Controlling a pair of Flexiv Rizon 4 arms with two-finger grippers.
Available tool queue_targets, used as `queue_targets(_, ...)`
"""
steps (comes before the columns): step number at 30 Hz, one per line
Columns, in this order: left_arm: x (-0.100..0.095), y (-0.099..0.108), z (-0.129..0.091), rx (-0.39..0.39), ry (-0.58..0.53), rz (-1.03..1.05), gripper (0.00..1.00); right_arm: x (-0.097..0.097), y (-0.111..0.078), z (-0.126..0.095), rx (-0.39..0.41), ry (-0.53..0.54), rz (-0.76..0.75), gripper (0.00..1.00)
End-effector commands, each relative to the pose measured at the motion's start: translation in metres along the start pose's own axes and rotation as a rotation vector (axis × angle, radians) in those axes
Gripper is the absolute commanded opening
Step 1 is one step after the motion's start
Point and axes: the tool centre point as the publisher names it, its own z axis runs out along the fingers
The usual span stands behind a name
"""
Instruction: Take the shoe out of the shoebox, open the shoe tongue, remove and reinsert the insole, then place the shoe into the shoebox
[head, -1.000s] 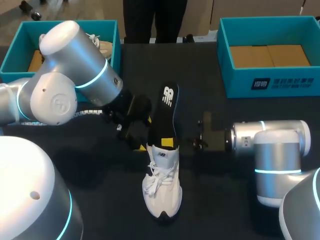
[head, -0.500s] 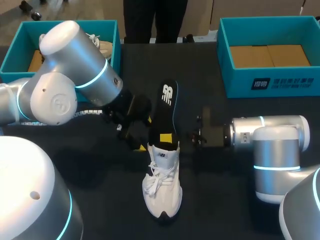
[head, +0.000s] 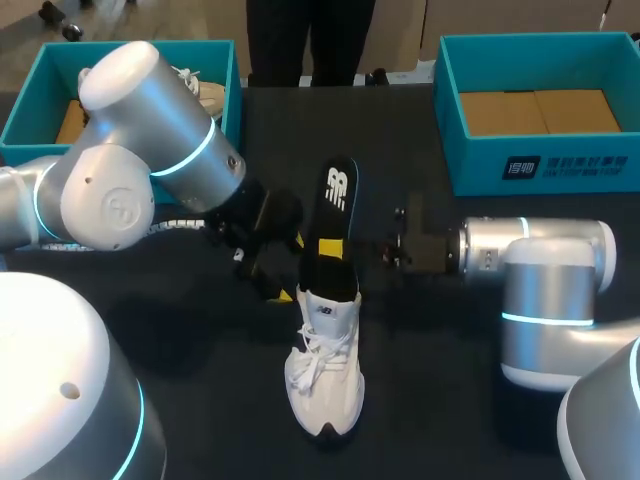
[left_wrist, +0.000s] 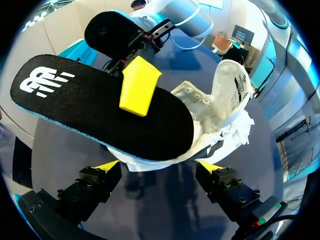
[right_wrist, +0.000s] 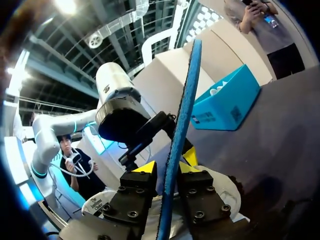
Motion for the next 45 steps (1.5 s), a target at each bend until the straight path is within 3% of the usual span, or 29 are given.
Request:
queue_targets(1, 0.0, 0.0, 0.001, 0.0, -0.001, 0.001, 1.0, 0.0, 0.001, 0.003, -0.032, -0.011, -0.003, 0.19)
queue_targets(8, 0.0, 0.0, 0.001, 0.0, -0.001, 0.001, 1.0, -0.002, 0.006, 0.004, -0.078, -0.023, -0.003, 0.0)
queue_targets(16, 0.0, 0.0, 0.001, 0.0, -0.001, 0.001, 1.0, -0.008, -0.004, 0.004, -0.045, -0.035, 0.037, 0.0)
queue_targets(34, 0.0, 0.0, 0.001, 0.0, -0.001, 0.001, 1.0, -0.001, -0.056, 0.006, 0.122, -0.06, 0.153, 0.0)
queue_targets(45, 0.0, 0.0, 0.001, 0.0, -0.001, 0.001, 1.0, 0.007, -0.064, 0.005, 0.105, -0.062, 0.159, 0.0)
